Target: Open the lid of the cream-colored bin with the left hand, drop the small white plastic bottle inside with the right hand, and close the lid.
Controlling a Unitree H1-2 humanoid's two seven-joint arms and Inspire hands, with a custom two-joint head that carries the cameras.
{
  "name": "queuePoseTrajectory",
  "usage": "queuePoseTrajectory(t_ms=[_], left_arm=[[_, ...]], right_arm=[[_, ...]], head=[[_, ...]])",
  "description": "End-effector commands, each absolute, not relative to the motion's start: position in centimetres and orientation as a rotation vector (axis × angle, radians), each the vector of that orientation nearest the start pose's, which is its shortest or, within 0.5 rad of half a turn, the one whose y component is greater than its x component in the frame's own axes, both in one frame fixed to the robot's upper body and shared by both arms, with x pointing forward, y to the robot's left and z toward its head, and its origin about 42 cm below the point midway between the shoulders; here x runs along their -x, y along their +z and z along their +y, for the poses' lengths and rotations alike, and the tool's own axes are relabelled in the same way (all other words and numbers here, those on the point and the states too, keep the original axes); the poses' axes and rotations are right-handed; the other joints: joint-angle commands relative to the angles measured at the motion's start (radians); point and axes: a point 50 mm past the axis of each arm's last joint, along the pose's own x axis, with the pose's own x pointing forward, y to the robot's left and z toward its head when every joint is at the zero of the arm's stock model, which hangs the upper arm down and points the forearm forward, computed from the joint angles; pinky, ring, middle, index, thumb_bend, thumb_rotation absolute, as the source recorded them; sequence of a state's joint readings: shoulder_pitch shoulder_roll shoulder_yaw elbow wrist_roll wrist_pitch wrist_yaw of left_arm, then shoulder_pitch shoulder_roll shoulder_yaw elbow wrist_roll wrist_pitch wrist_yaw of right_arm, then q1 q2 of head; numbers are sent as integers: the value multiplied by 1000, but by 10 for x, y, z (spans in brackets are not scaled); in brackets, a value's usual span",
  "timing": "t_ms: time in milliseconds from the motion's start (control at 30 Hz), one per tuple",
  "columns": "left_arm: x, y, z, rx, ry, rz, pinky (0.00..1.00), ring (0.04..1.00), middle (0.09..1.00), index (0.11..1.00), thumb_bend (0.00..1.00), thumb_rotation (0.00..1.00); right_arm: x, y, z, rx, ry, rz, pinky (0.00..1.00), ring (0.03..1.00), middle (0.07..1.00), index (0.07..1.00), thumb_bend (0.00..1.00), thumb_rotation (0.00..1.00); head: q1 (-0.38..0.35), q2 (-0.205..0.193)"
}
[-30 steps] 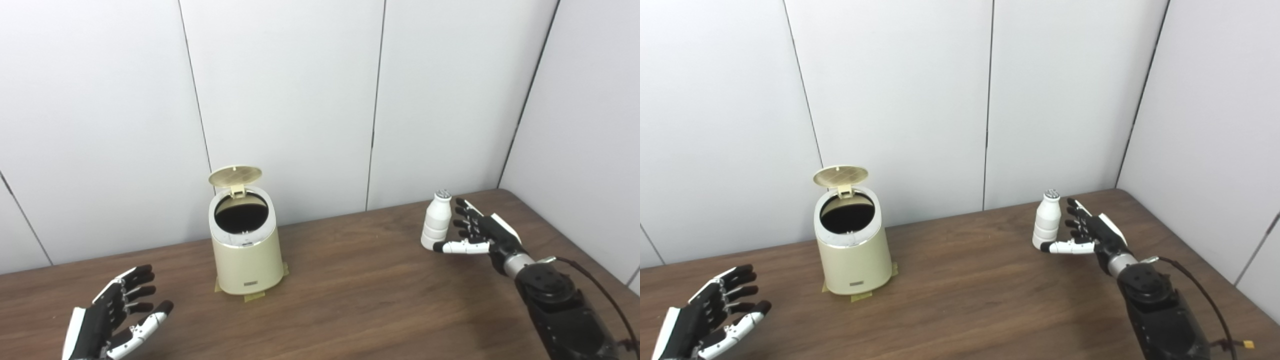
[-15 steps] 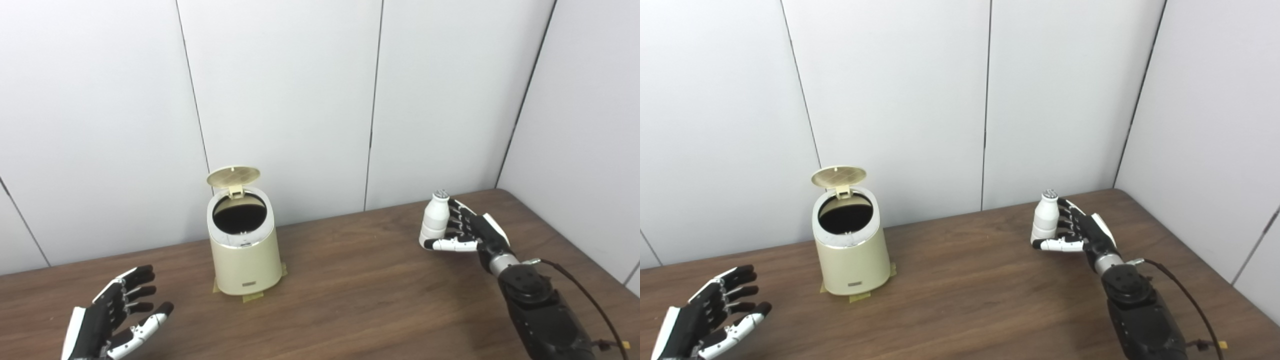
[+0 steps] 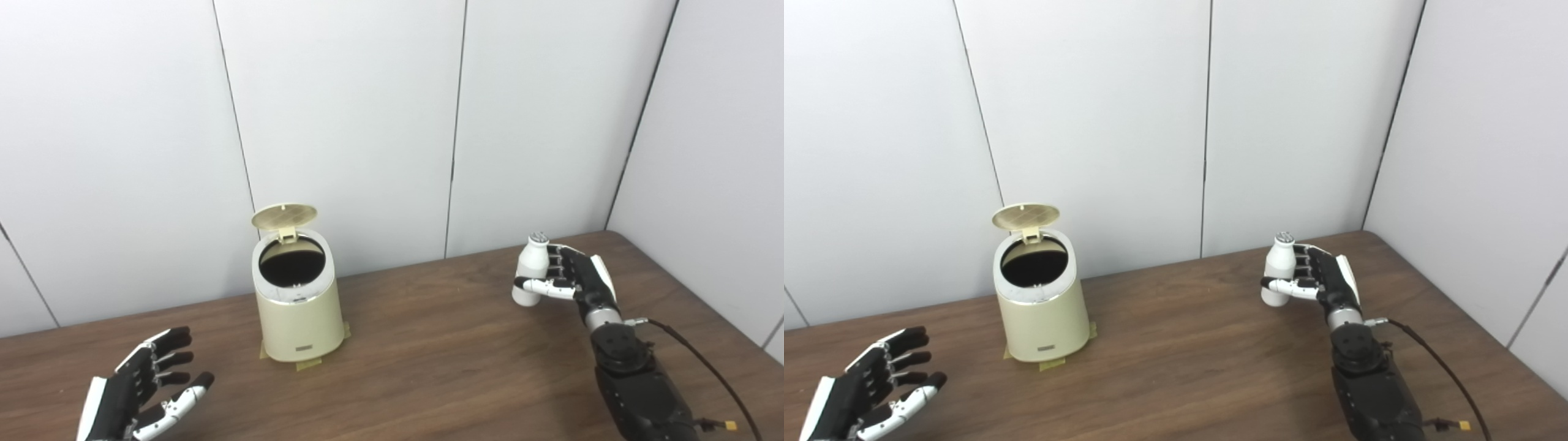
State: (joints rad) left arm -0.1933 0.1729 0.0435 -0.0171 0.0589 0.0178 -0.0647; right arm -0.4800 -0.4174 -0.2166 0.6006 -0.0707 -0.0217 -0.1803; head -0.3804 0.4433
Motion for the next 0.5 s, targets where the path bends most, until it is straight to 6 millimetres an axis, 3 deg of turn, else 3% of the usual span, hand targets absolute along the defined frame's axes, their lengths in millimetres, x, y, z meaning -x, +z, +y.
queuePoseTrajectory(t_ms=[0, 133, 300, 467], left_arm=[[-352, 186, 259, -245, -57, -280, 626, 727, 778, 773, 573, 14], [-353, 185, 260, -247, -61, -274, 603, 720, 782, 777, 586, 51], [-353, 184, 260, -242, -64, -273, 613, 720, 787, 776, 579, 21], [-354, 182, 259, -248, -70, -275, 634, 718, 780, 772, 573, 3]], right_arm=[[-434, 195, -423, 380, -477, -126, 353, 396, 502, 503, 518, 0], [-433, 197, -421, 398, -490, -163, 347, 387, 487, 522, 514, 0], [-432, 206, -415, 447, -488, -236, 347, 385, 477, 543, 512, 0], [-427, 237, -386, 506, -426, -382, 341, 387, 486, 527, 514, 0]], head=[[-1, 2], [3, 5], [3, 5], [30, 2]])
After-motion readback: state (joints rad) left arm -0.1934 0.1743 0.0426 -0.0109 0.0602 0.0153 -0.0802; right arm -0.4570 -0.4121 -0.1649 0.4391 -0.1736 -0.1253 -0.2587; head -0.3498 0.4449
